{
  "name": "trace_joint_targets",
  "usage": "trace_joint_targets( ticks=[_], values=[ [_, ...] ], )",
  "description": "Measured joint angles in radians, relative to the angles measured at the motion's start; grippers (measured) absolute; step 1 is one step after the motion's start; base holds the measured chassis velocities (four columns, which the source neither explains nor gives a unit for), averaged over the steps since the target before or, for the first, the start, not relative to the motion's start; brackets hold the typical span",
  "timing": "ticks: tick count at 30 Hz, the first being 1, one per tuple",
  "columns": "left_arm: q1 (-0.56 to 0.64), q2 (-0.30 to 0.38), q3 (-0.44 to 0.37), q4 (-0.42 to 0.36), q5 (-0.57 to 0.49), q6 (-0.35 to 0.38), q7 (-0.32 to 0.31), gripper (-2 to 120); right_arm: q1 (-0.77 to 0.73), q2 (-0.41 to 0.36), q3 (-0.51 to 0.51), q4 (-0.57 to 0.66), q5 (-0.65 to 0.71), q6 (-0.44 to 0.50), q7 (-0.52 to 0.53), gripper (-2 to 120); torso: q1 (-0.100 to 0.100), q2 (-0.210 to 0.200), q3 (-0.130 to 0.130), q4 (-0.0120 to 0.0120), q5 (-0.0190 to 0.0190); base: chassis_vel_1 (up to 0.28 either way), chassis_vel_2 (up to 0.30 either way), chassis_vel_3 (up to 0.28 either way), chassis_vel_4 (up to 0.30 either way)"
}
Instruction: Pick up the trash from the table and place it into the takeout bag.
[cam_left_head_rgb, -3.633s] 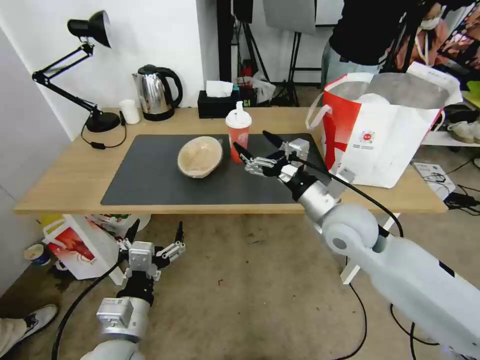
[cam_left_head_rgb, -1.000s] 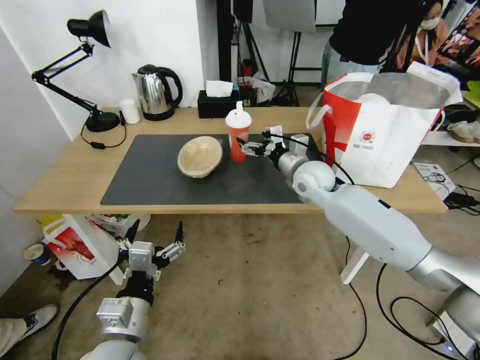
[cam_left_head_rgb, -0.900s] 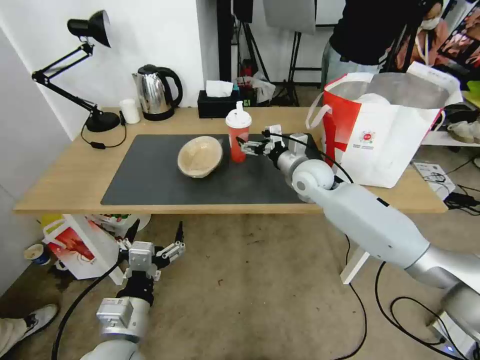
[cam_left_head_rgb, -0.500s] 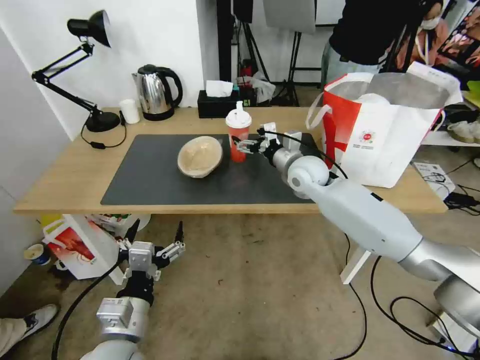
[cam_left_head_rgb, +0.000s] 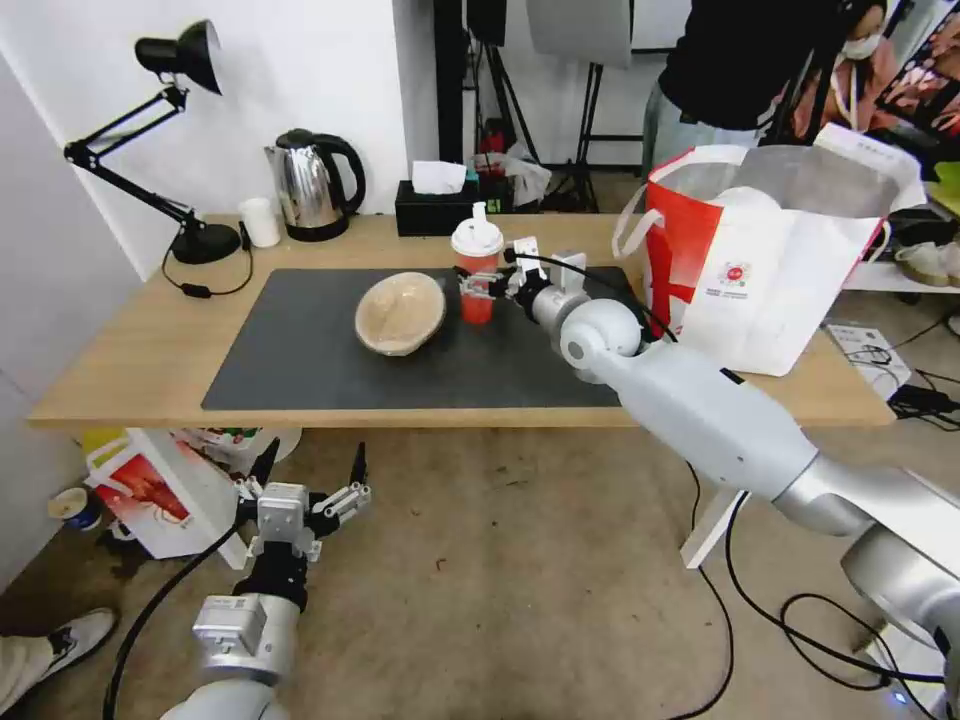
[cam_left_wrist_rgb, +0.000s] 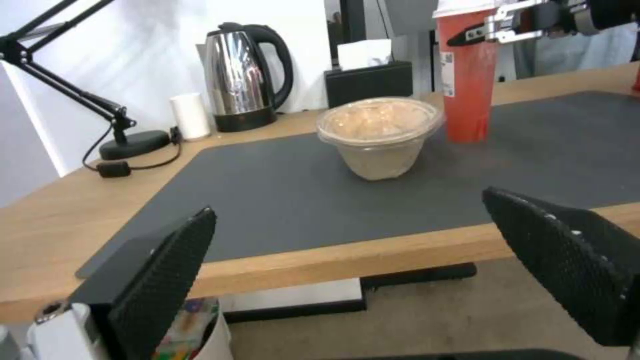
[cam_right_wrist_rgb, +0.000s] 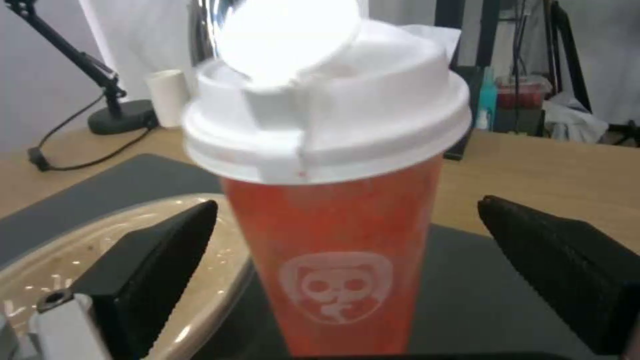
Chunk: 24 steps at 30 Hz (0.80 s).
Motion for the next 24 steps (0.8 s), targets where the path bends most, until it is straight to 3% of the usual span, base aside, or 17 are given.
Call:
trace_joint_targets(
  ticks=[11, 24],
  values=[
    [0.000, 0.000, 0.000, 0.000, 0.000, 0.000, 0.000, 100, 0.027, 0.042, 0.000, -0.122, -0.011, 0.021, -0.049, 100, 0.000, 0.000, 0.000, 0.0000, 0.0000, 0.000, 0.000, 0.000, 0.000],
    [0.000, 0.000, 0.000, 0.000, 0.000, 0.000, 0.000, 100, 0.034, 0.080, -0.003, -0.156, -0.008, 0.041, -0.078, 100, 0.000, 0.000, 0.000, 0.0001, 0.0000, 0.000, 0.000, 0.000, 0.000]
  ],
)
